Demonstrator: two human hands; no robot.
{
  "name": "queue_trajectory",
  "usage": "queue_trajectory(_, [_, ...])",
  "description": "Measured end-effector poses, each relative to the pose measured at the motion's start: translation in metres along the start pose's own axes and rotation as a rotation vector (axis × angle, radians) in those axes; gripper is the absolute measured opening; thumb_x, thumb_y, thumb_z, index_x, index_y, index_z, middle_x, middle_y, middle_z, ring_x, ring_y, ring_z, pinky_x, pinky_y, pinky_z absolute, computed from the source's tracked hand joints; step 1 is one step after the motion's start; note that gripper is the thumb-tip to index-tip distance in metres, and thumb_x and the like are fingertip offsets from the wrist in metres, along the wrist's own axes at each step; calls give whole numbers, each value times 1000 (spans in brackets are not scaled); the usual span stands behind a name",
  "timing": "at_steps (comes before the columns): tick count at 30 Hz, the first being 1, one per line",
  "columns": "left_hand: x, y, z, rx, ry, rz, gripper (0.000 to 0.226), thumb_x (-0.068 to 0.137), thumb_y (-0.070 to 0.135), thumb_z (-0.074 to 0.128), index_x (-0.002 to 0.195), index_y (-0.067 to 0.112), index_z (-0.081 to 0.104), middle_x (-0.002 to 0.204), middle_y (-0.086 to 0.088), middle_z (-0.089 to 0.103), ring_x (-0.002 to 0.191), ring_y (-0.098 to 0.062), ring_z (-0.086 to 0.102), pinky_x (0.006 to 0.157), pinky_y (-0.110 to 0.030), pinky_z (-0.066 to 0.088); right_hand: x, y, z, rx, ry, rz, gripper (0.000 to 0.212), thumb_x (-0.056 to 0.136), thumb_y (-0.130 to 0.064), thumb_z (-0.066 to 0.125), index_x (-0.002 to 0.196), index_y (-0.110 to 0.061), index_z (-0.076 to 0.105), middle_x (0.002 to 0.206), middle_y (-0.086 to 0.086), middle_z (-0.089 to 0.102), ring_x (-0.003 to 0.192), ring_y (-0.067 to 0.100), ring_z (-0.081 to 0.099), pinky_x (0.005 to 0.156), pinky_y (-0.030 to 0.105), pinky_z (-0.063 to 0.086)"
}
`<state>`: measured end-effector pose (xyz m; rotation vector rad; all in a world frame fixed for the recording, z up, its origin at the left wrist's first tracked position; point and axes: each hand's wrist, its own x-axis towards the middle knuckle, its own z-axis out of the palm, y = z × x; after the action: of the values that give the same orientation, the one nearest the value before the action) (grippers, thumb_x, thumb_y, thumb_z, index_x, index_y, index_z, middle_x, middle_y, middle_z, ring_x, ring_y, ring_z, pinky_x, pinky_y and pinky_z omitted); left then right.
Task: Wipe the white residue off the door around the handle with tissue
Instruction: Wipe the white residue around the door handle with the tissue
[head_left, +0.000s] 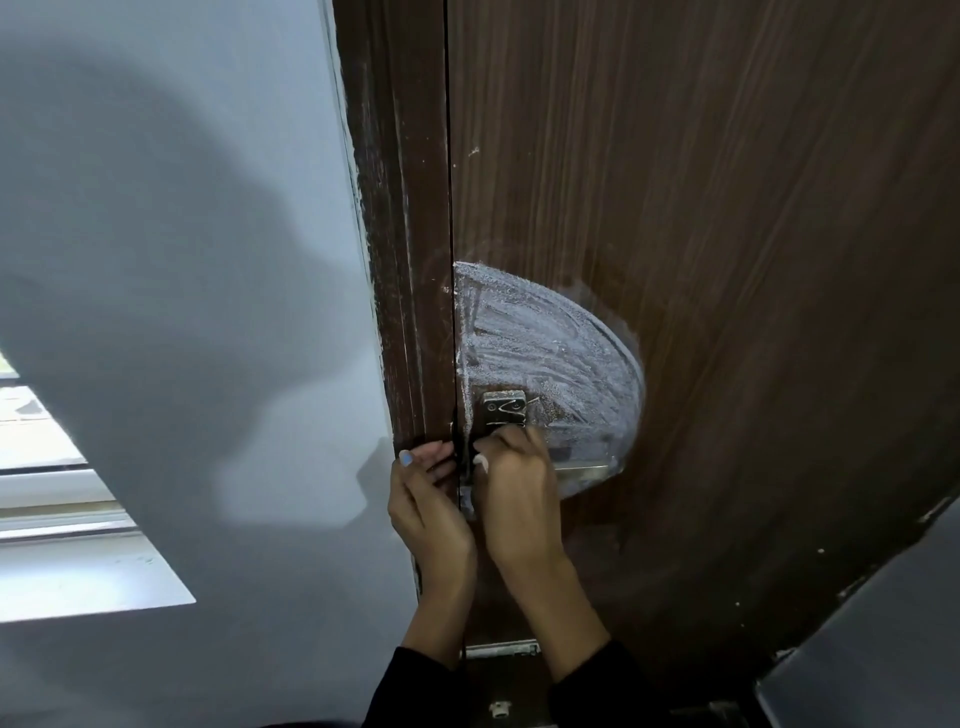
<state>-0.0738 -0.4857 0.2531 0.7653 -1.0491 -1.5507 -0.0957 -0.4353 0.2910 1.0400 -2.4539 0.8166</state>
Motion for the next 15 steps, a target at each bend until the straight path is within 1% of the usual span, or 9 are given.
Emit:
queue_trajectory(3, [3,0,0,5,-9,14,38,103,19,27,89,7,60,91,-12,66,81,-18,64,72,-21,51,-8,1,-2,-32,-39,-53,6,69,2,69,71,-4,69,79,10,64,86,26,56,73,31,52])
queue_trajectory(5, [5,-1,-2,14,-9,17,39,103,19,26,87,9,60,89,-8,66,81,-18,64,68,-17,51,-15,6,-4,5,-25,-8,14,57,6,73,65,-5,67,75,8,64,83,26,58,66,27,53])
queue_trajectory(7, [8,-1,-4,29,-5,21,39,103,19,25,86,11,60,90,-6,67,83,-19,63,69,-19,48,-21,12,-5,81,4,54,20,51,9,73,64,-5,67,75,7,63,80,24,60,63,24,50])
queue_trajectory(9, [9,-2,-6,37,-1,24,40,103,18,25,86,12,61,91,-5,67,84,-20,63,71,-22,45,-22,16,-4,172,45,64,23,54,12,70,70,-5,70,80,6,65,84,23,59,71,19,45])
queue_trajectory(10, [8,-3,-6,36,2,22,40,103,18,25,85,13,61,91,-5,67,85,-20,63,71,-22,45,-20,16,-2,195,42,44,26,59,12,68,78,-5,72,86,6,67,90,21,59,77,15,41])
queue_trajectory(12, [6,-4,-6,35,-7,14,41,103,19,26,85,13,62,89,-5,68,85,-20,64,72,-22,48,-15,15,-1,176,-20,-11,29,70,9,64,93,-6,72,97,7,67,101,19,56,88,13,36])
queue_trajectory(13, [5,-5,-5,30,-17,15,41,103,20,27,86,10,63,88,-7,68,85,-22,64,74,-24,50,-11,12,0,136,-55,-46,26,72,7,63,95,-5,71,98,9,68,102,20,55,91,16,38])
queue_trajectory(14, [3,-5,-4,27,-30,19,41,103,20,27,88,7,64,88,-10,68,85,-24,65,77,-28,52,-9,8,1,90,-74,-78,20,74,4,64,92,-4,71,95,11,69,100,22,56,92,23,43])
queue_trajectory(15, [1,-6,-4,29,-43,26,42,103,21,28,89,4,64,88,-12,68,85,-24,65,79,-31,52,-8,5,4,47,-79,-103,13,73,1,67,84,-3,71,87,12,69,93,23,58,90,31,47])
